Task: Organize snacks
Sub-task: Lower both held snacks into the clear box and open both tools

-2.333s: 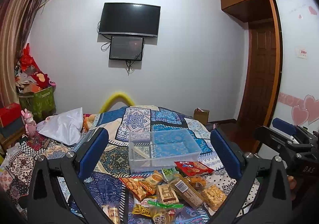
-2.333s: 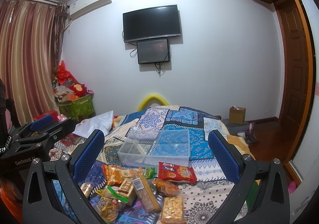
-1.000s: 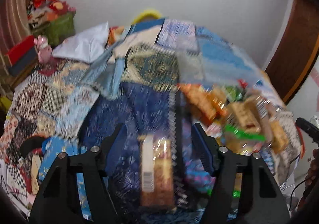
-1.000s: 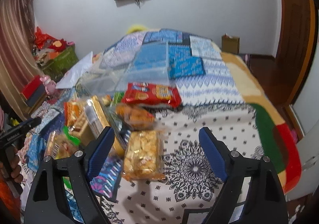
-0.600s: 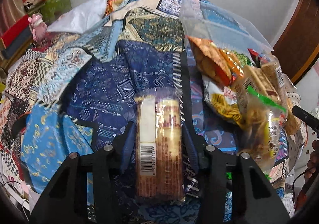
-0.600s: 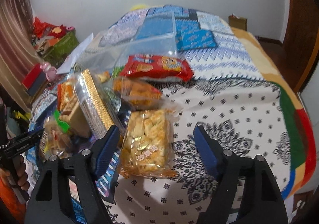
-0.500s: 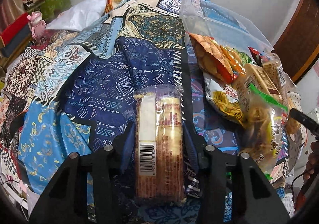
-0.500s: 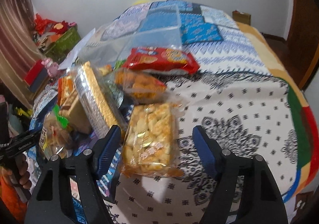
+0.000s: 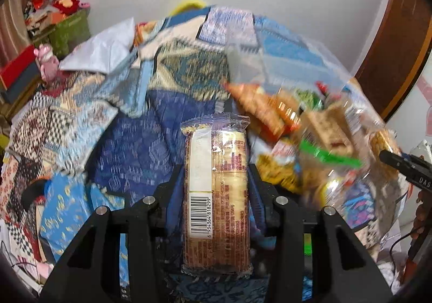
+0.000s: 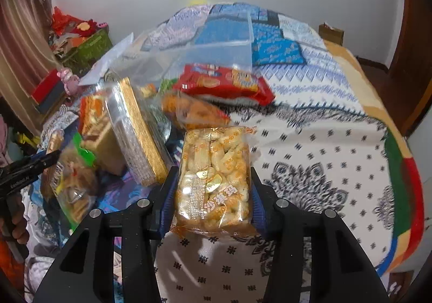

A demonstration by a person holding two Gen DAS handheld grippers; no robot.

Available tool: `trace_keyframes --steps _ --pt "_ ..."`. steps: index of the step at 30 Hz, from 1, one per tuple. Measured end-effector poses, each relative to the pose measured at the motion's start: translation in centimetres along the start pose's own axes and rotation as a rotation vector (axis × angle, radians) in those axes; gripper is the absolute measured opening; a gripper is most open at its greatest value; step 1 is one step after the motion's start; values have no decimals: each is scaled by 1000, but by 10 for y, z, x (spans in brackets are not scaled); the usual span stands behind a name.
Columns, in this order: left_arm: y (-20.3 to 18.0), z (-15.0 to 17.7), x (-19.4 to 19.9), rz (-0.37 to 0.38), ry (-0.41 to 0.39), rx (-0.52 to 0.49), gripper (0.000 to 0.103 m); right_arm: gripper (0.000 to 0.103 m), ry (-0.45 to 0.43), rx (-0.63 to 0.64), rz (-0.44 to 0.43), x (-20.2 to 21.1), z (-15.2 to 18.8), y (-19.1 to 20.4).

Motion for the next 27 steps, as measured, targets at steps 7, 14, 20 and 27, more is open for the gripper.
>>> trace_keyframes --steps 7,14,20,27 --pt "-20 -42 33 31 -125 -36 45 44 -91 -9 -1 31 -22 -3" --pt "-43 -88 52 58 -211 -72 45 44 -195 10 3 53 -58 3" --pt "-58 -124 51 61 -239 -86 45 44 -253 34 -3 57 -92 9" --pt "-73 -162 35 59 -240 -90 45 44 -264 68 -27 39 -128 18"
Point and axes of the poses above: each gripper's, at about its wrist camera, not at the fingertips, and x roughly against the way its jaws point, y to its left, z to its underside, the point moved 8 cm from there along -x, roughly the way its jaws point, and after that the axes turned 11 degrees about y, right-handed, at the moved point
